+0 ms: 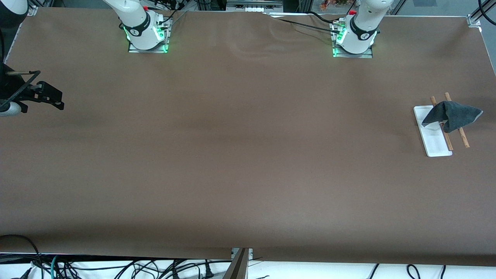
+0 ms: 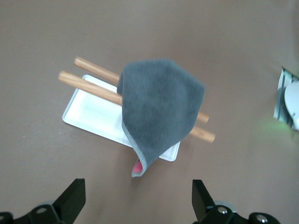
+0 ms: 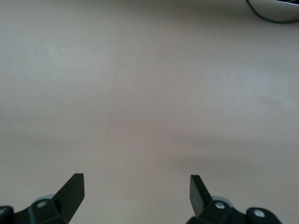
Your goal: Pass towel and hang on rack
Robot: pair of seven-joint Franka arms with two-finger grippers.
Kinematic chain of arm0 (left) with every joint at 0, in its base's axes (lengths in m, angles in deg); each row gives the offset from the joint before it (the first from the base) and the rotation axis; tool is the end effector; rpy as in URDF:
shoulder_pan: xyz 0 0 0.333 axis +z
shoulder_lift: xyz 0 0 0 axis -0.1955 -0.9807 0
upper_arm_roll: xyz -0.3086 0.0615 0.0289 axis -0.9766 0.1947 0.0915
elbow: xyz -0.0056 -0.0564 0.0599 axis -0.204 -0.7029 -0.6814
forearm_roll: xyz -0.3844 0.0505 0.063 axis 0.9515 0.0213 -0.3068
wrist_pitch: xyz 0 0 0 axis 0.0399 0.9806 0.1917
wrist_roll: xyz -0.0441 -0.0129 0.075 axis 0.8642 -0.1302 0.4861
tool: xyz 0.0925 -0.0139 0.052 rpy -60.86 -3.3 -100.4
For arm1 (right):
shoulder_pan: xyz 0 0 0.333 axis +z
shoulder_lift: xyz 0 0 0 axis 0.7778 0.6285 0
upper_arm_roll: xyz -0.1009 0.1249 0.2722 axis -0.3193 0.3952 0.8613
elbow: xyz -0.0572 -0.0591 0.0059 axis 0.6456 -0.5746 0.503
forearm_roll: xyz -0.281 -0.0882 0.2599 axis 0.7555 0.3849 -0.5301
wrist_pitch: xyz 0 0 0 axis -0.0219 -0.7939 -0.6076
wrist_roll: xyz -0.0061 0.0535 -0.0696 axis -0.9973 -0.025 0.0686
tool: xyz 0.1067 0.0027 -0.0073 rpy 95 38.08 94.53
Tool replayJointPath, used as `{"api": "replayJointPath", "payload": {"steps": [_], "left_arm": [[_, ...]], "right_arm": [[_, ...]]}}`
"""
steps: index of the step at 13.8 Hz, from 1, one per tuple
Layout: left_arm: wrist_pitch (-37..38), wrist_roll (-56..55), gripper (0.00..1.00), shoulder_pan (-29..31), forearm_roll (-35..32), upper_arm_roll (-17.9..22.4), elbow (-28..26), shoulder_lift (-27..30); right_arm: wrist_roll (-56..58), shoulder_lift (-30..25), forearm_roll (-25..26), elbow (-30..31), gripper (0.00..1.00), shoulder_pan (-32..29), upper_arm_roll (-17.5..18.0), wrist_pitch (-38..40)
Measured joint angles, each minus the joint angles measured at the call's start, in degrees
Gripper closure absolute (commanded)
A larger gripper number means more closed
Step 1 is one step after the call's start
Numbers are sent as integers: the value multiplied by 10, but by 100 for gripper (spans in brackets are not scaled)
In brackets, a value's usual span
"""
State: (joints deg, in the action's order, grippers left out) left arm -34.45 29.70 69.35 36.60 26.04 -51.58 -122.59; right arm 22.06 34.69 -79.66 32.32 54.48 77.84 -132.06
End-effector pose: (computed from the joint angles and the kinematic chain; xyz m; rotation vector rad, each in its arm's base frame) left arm 0.4869 0.4814 0.3797 2.3147 -1.3594 0.1374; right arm 0.5845 -0.0094 0.5977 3.0842 0.1977 0.0418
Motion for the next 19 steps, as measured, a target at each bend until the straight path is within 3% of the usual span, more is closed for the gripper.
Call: {"api": "replayJointPath", "payload": {"steps": [9,14,19], "left_arm": [[114,-352,0,-132,-11,-9,9,110],[139,-478,0,-152,-12,-38,6,123],[131,-649,0,-232,-12,-47,-50,191]], "right_arm": [[0,0,0,-1,0,0,0,0],[0,0,0,-1,0,0,0,0],[0,0,0,-1,0,0,1,0]]}}
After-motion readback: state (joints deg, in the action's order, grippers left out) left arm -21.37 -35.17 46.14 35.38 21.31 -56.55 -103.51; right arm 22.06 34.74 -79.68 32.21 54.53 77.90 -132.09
